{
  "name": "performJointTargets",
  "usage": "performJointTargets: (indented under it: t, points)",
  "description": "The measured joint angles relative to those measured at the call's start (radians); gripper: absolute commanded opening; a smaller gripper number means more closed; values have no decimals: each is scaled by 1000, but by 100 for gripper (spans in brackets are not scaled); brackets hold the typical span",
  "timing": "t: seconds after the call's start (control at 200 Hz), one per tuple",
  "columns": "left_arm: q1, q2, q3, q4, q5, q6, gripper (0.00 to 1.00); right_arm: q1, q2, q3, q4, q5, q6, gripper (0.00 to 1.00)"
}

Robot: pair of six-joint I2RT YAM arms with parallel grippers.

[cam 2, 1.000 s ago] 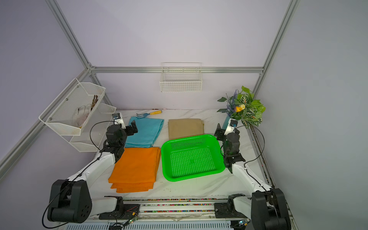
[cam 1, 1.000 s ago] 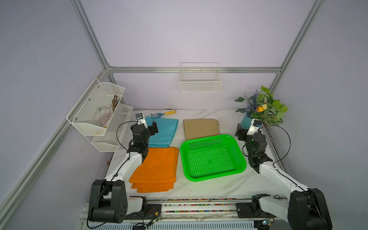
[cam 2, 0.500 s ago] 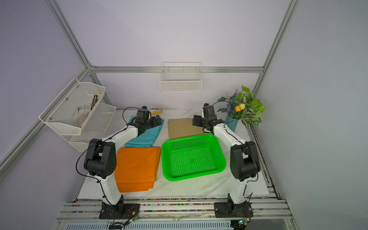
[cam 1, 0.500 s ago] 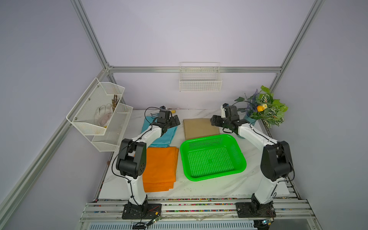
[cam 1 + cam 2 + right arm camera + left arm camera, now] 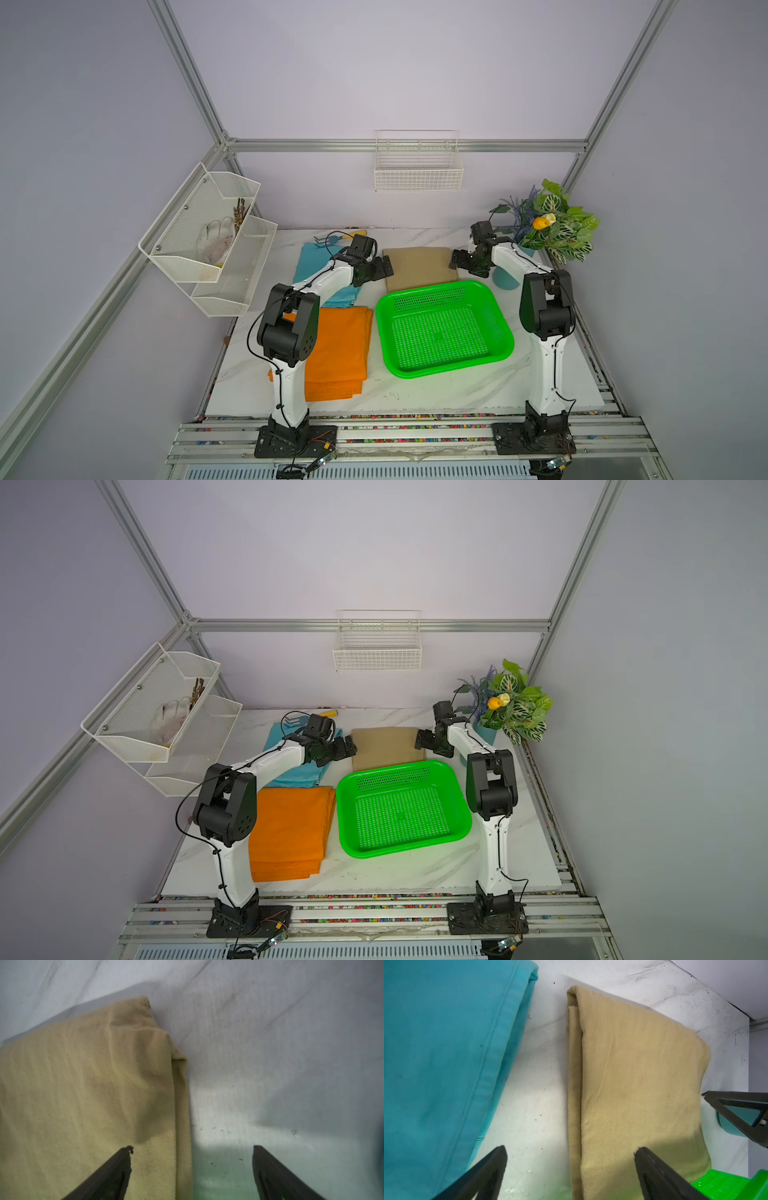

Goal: Put the folded long pants in the basket
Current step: Pick up the long pant at the center of the board.

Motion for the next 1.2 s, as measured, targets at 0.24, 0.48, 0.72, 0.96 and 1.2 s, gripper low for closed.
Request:
performJointTargets:
  t: [0.24,0.48,0.72,0.96,1.2]
  points:
    - [0,126,112,-25,23,0,100,5,40,-4,19,-100,-5,96]
    - [0,197,164,-54,28,0,98,18,45,-6,44,-117,10,96]
    - [0,248,219,-42,52,-6,83,23,48,-7,59,-121,14,96]
    - [-23,282,249,-3,72,-24,75,40,51,-6,74,-122,21,95]
    - [-61,320,267,44,111,-58,17,51,62,-12,116,-161,64,68]
